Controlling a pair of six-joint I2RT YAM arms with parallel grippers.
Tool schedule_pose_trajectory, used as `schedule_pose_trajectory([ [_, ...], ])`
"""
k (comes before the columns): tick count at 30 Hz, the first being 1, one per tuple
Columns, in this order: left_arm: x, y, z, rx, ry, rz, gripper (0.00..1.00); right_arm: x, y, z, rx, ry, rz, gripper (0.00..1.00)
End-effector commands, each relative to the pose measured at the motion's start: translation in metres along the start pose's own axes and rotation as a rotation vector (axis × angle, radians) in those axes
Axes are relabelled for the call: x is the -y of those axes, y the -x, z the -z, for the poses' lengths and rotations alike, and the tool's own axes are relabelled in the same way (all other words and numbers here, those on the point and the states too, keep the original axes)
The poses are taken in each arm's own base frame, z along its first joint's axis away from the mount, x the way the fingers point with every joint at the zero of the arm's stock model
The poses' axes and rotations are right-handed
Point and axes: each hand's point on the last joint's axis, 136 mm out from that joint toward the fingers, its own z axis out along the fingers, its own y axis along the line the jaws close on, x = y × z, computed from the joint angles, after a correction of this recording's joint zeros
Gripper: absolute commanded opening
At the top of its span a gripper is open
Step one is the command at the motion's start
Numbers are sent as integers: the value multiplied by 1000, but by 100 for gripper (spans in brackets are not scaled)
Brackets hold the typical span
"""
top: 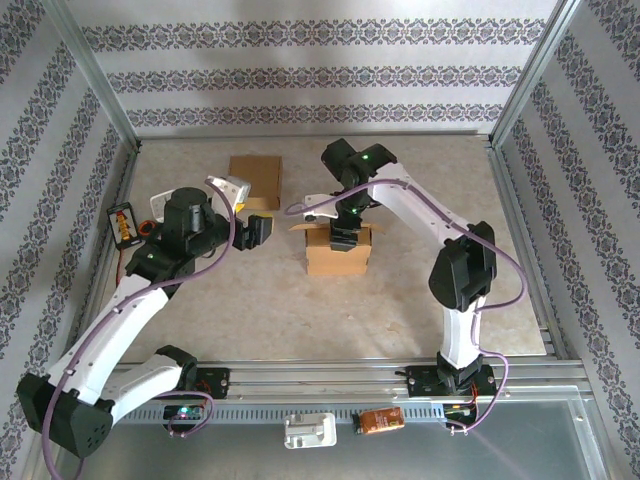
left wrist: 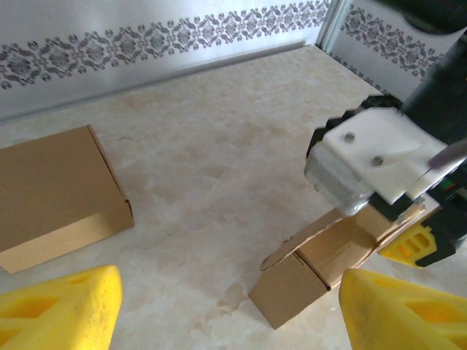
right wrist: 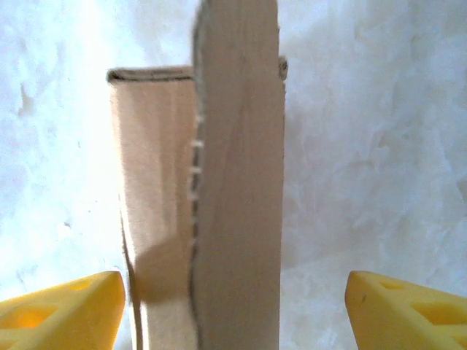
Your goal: Fold the paper box
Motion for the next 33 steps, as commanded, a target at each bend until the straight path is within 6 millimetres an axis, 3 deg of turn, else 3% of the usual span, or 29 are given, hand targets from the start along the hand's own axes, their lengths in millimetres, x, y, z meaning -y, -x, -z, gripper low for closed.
schedule_pose_trajectory([
  [1,11,-2,-4,-22,-72,-30,78,-2,14,28,123,-19,-68,80],
  [5,22,-7,-11,-62,-153,-28,78,2,26,53,249,-52,-160,80],
  [8,36,-13,-16,-121,-247,-14,77,8,24,74,373,-52,-371,77],
  [12,33,-23,-26,-216,-242,28,76,21,-14,92,499,-74,-815,76],
  [15,33,-26,-36,-264,-262,45,75,12,-45,94,547,-39,-1006,75],
  [19,37,-30,-47,-314,-308,54,75,-1,-74,83,568,-33,-1071,78],
  [21,36,-30,-51,-317,-312,49,76,-5,-76,77,567,-19,-1064,77],
  [27,37,-33,-63,-325,-342,36,75,0,-75,59,545,3,-1030,55],
  [33,38,-36,-69,-327,-361,39,76,-2,-73,50,527,19,-996,40],
])
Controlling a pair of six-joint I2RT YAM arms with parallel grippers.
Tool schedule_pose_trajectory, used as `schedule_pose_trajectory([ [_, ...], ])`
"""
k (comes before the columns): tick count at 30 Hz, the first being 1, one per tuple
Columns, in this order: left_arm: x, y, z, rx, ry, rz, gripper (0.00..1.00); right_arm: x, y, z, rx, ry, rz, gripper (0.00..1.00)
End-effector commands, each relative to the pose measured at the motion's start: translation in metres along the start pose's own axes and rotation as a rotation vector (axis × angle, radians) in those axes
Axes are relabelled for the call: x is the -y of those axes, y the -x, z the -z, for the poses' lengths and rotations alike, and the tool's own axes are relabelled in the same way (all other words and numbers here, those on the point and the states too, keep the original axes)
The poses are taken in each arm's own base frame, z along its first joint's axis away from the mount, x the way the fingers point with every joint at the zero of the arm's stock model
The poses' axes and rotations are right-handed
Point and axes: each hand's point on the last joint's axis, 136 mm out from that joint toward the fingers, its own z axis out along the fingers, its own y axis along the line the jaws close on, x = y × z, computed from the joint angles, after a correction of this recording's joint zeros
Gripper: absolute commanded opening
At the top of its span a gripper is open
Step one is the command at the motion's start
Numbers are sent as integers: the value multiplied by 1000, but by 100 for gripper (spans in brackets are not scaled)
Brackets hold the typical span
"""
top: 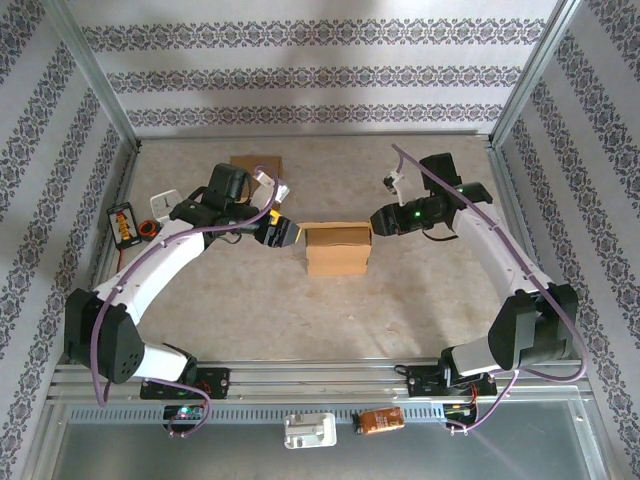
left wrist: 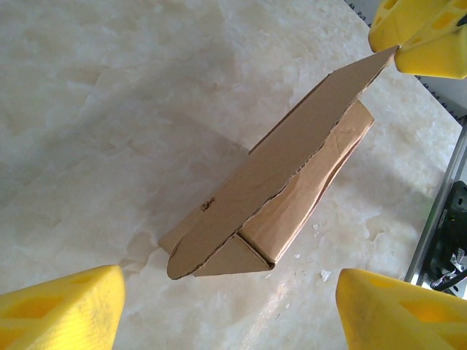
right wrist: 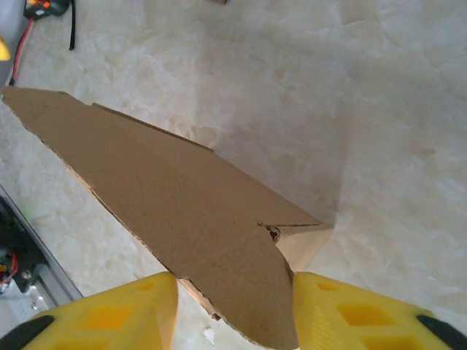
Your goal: Fold the paper box
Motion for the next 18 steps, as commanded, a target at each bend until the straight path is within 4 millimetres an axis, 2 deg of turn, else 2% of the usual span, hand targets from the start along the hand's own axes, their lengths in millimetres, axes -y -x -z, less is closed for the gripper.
schedule_pose_trajectory([
  [1,6,10,3,21,-31,-36,76,-7,-2,-7,-8,35,37,38],
  [4,5,10,0,21,-40,-24,76,-6,-5,-9,-22,31,36,36],
  [8,6,12,-9,21,-53,-8,76,-6,-6,-9,-24,27,34,27],
  [15,2,13,-20,23,-43,16,53,-9,-7,-10,-29,27,32,19],
  [18,3,14,-22,24,-51,18,46,-10,-7,-11,-33,23,33,17],
])
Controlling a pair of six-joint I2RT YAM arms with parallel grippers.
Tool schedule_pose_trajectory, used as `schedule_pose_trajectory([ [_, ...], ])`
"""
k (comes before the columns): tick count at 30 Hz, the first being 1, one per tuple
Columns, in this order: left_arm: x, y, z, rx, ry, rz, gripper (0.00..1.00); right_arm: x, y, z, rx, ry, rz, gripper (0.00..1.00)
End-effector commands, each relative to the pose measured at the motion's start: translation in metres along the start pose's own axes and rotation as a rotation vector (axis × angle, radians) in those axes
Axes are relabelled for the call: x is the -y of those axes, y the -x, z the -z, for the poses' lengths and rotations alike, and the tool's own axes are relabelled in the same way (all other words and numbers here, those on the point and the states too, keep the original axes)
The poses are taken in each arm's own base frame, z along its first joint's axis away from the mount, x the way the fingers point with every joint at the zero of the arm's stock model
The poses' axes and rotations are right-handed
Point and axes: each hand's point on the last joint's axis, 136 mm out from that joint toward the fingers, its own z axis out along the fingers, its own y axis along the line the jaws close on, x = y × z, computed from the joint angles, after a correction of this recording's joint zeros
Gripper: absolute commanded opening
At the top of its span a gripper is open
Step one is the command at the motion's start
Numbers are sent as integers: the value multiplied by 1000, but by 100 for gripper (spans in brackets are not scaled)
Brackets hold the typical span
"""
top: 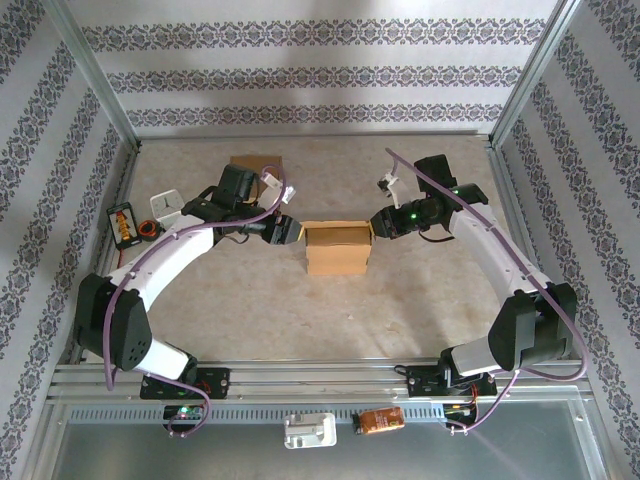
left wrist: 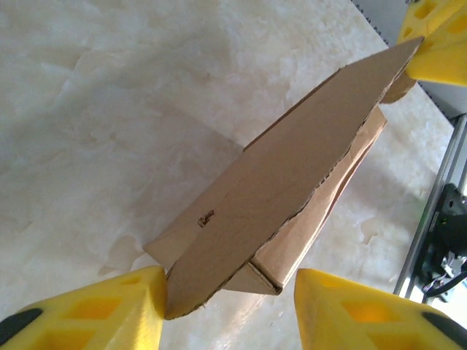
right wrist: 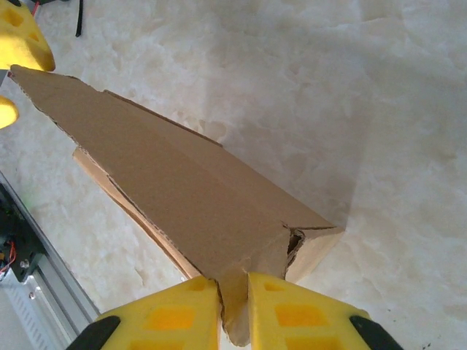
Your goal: Fold the paper box
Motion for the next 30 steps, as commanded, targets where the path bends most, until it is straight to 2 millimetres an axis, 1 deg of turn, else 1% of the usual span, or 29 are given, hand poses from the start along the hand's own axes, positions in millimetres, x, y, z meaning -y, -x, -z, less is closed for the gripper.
schedule_pose_trajectory([
  [1,8,19,1,52,-17,-36,45,-1,-4,-6,-19,10,-3,16],
  [4,8,19,-1,50,-20,-32,40,-2,-3,-5,-15,6,-2,16],
  [7,9,19,-3,44,-24,-32,33,-2,-2,-5,-14,5,-6,15],
  [10,9,17,-3,35,-22,-23,24,-1,-1,-4,-10,1,-10,14],
  [12,10,17,-3,35,-26,-16,21,-1,1,-4,-6,-1,-20,13],
  [16,14,21,-2,53,-45,35,7,-1,2,-6,6,0,-39,12],
  [17,14,21,-2,58,-50,49,5,0,2,-6,8,-1,-41,11],
  [22,18,23,-6,83,-98,129,3,1,-1,-8,8,-4,-52,11],
  [30,20,12,-12,62,-123,188,2,2,-4,-15,5,0,-81,8],
])
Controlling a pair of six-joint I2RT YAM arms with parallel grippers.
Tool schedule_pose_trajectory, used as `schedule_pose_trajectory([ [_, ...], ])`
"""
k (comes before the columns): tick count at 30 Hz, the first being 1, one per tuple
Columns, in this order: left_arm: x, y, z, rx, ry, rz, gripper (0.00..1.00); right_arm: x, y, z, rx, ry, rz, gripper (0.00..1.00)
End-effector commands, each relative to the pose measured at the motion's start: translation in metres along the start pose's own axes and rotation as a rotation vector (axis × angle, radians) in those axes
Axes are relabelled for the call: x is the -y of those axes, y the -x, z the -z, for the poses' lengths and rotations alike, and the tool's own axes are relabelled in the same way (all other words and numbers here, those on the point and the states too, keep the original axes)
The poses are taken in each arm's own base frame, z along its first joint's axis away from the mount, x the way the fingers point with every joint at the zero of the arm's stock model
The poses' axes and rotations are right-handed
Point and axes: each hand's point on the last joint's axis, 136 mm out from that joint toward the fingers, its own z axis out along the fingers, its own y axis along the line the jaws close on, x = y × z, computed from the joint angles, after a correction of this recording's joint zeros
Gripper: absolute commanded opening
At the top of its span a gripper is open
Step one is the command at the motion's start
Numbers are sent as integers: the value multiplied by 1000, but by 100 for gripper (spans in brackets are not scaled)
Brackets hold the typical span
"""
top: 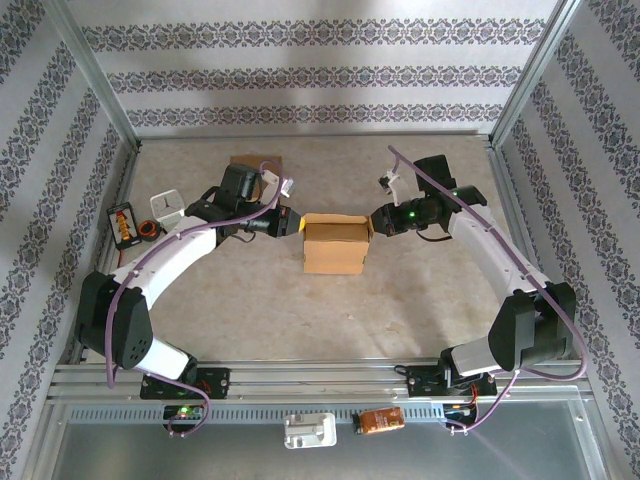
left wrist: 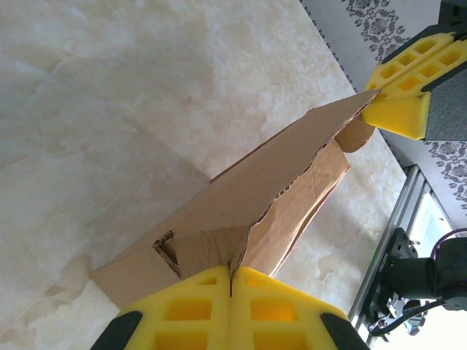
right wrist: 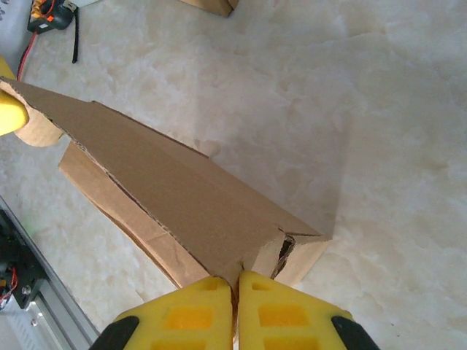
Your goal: Fold the paper box
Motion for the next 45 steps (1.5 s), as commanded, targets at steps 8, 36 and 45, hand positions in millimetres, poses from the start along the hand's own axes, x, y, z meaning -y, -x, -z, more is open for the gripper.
schedule_pose_trajectory([
  [8,7,-14,-8,-23,-54,30,2,-11,-8,-13,-28,36,-72,8],
  [36,5,-26,-2,-53,2,-34,1,-15,-14,-19,-71,88,-197,7],
  [45,7,-25,-1,-49,-3,-36,1,-7,-33,-28,-109,28,-179,6],
])
